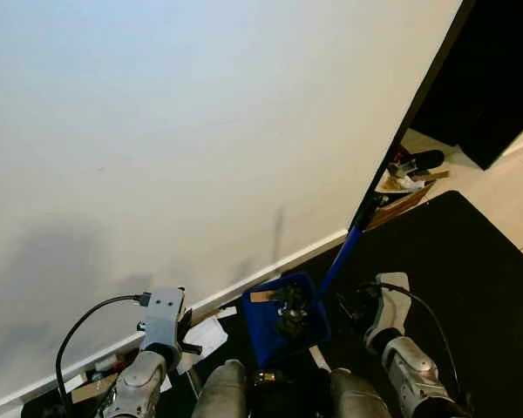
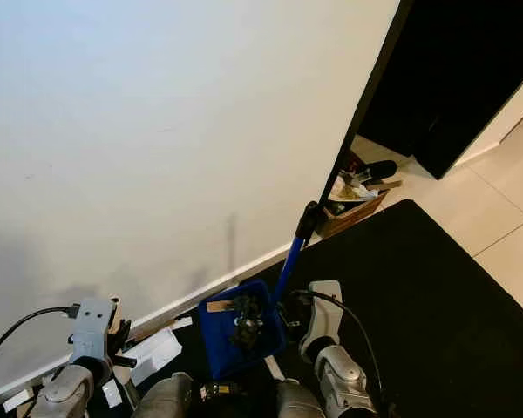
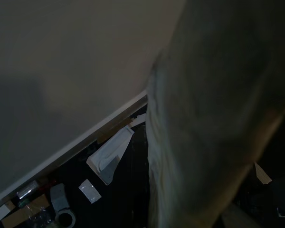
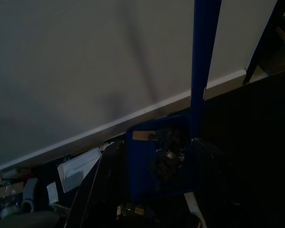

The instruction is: Sweep floor

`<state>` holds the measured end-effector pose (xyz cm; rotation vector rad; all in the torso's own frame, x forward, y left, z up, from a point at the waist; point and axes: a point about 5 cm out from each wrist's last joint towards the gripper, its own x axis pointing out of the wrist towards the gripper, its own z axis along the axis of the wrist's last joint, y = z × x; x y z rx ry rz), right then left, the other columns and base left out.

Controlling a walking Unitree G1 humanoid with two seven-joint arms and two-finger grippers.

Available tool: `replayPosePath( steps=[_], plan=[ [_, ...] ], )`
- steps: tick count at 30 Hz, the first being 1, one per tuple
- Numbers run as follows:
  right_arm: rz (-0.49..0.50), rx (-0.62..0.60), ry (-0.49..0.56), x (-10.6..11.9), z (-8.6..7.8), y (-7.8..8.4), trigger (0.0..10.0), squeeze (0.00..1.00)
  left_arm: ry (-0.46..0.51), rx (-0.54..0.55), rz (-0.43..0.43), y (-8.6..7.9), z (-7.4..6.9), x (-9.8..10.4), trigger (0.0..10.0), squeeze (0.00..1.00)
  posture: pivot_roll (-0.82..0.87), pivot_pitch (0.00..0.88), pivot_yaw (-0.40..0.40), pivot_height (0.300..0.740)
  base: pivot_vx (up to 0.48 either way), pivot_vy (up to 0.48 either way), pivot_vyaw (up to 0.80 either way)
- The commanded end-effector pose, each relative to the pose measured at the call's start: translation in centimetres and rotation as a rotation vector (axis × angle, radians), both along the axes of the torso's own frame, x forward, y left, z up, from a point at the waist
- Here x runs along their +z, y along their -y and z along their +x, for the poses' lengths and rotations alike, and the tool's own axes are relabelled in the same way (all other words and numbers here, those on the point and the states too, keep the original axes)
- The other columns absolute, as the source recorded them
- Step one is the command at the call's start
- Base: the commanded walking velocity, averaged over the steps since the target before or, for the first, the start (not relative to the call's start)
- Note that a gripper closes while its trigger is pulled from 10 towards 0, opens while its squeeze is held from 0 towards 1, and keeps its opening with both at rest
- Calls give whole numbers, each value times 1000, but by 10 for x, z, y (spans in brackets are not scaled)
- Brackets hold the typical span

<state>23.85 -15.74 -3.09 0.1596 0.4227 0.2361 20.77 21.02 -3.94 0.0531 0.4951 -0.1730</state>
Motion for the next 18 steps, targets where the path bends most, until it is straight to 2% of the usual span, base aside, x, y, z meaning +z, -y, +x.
replayPosePath(
  steps=[1, 18],
  plan=[
    [-3, -12, -25, -4, -6, 4, 10000, 0, -26, -16, -39, 14, -7, -7, 10000, 0, 75, 141, -23, 740, 0, 0, 0],
    [-3, -12, -24, -4, -6, 5, 10000, 0, -25, -16, -39, 14, -6, -6, 10000, 0, 74, 145, -23, 740, 0, 0, 0]
  ],
)
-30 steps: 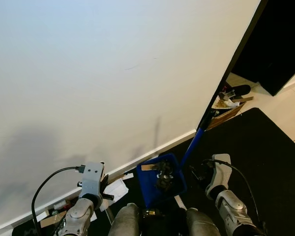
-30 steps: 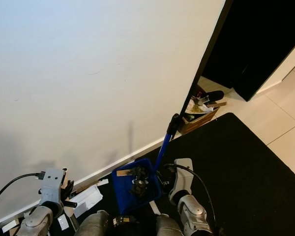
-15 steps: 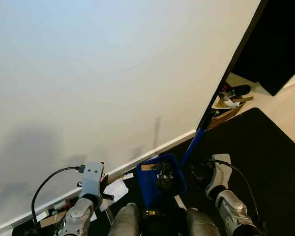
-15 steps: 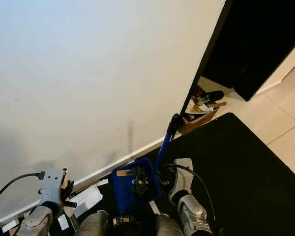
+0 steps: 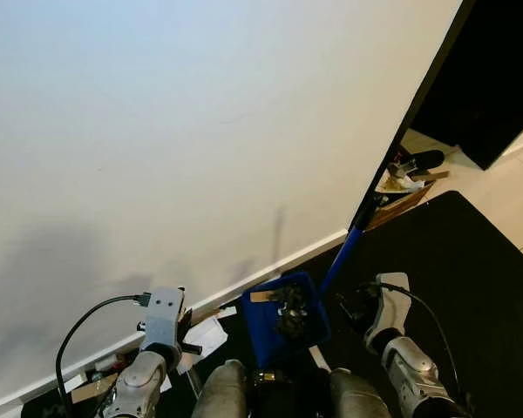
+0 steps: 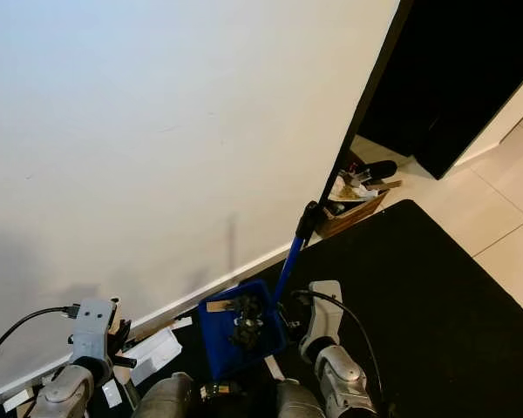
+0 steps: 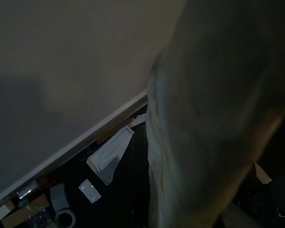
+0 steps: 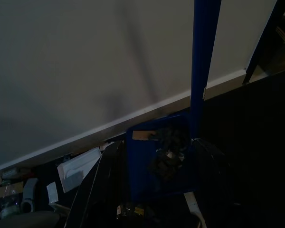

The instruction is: Sweep floor

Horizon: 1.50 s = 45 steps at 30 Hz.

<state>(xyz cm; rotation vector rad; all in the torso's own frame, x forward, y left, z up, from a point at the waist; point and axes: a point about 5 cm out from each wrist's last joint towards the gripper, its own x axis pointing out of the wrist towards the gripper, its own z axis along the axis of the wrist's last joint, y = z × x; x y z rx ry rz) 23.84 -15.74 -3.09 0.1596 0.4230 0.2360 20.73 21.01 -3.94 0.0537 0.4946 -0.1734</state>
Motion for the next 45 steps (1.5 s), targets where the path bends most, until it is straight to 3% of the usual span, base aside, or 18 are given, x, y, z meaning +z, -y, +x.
replayPosePath(
  steps=[1, 45],
  plan=[
    [-4, -12, -24, -4, -6, 5, 10000, 0, -26, -15, -39, 14, -6, -6, 10000, 0, 74, 145, -23, 740, 0, 0, 0],
    [-3, -11, -25, -4, -5, 4, 10000, 0, -26, -15, -39, 14, -5, -6, 10000, 0, 75, 148, -20, 740, 0, 0, 0]
  ],
)
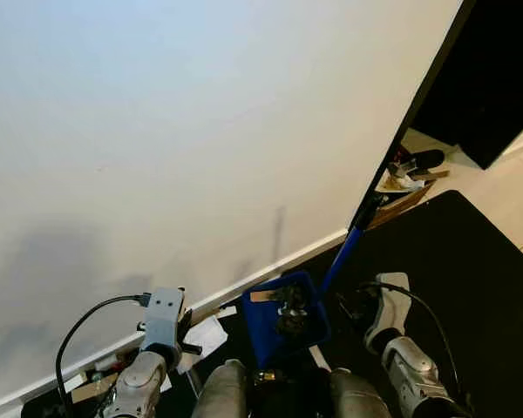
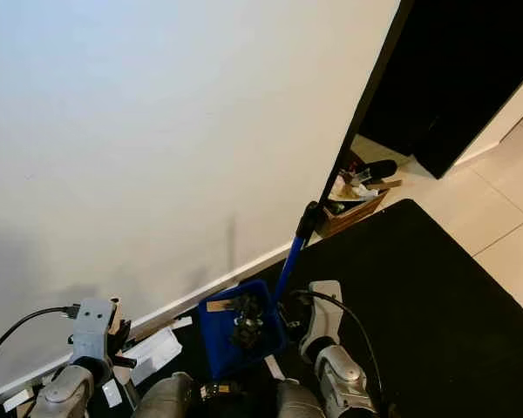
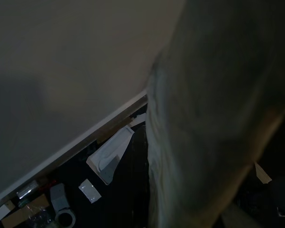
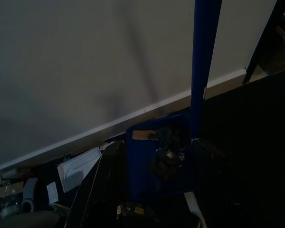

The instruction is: Sweep floor

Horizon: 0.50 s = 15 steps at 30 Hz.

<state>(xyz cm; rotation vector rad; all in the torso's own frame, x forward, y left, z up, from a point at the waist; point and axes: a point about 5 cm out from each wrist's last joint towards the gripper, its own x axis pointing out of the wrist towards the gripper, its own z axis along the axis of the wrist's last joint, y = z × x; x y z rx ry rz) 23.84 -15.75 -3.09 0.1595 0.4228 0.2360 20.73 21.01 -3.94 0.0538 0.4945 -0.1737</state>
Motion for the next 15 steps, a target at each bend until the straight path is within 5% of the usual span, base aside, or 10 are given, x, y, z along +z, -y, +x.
replayPosePath(
  steps=[1, 15],
  plan=[
    [-3, -11, -25, -4, -5, 4, 10000, 0, -26, -15, -39, 14, -5, -6, 10000, 0, 75, 148, -20, 740, 0, 0, 0],
    [-3, -11, -24, -4, -5, 4, 10000, 0, -26, -15, -39, 13, -5, -6, 10000, 0, 75, 147, -22, 740, 0, 0, 0]
  ],
)
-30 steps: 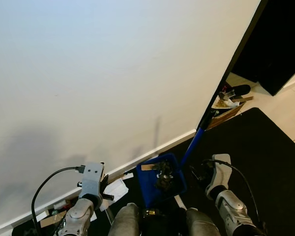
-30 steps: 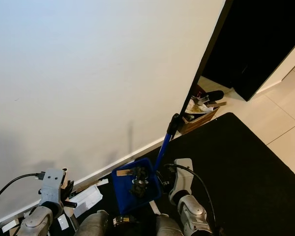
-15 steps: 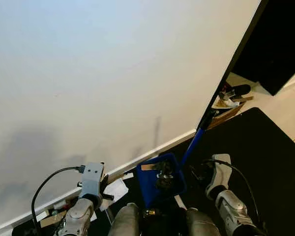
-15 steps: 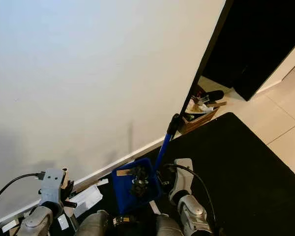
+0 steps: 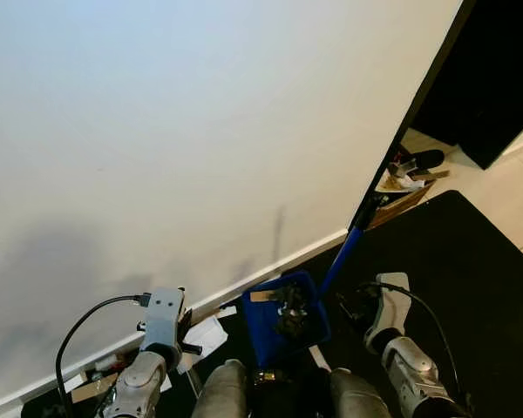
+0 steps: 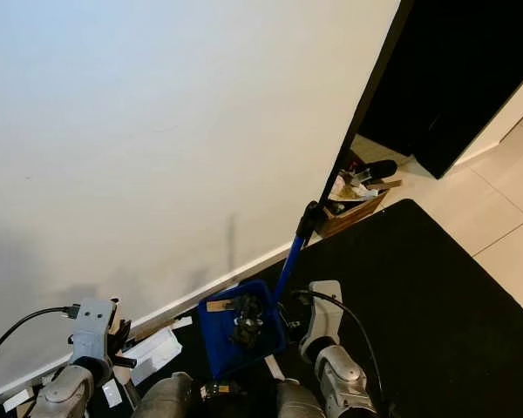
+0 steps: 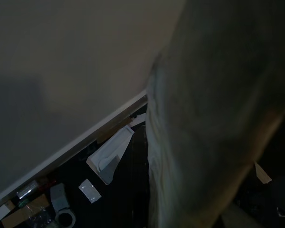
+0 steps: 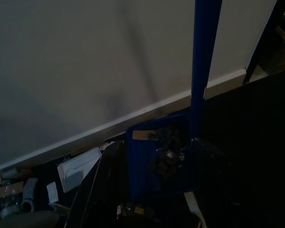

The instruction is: Sweep floor

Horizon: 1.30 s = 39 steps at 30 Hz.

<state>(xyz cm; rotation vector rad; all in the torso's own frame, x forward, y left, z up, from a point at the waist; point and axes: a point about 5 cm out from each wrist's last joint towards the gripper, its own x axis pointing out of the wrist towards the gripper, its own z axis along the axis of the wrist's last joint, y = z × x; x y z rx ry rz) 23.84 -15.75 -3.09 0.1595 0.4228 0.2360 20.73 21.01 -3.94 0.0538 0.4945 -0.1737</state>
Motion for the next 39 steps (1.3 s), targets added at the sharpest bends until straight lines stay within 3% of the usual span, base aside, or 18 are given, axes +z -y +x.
replayPosePath(
  steps=[1, 39],
  plan=[
    [-3, -11, -24, -4, -5, 4, 10000, 0, -26, -15, -40, 14, -6, -6, 10000, 0, 75, 146, -22, 740, 0, 0, 0],
    [-3, -11, -24, -4, -5, 4, 10000, 0, -26, -9, -37, 13, -6, -7, 10000, 0, 75, 148, -22, 740, 0, 0, 0]
  ],
)
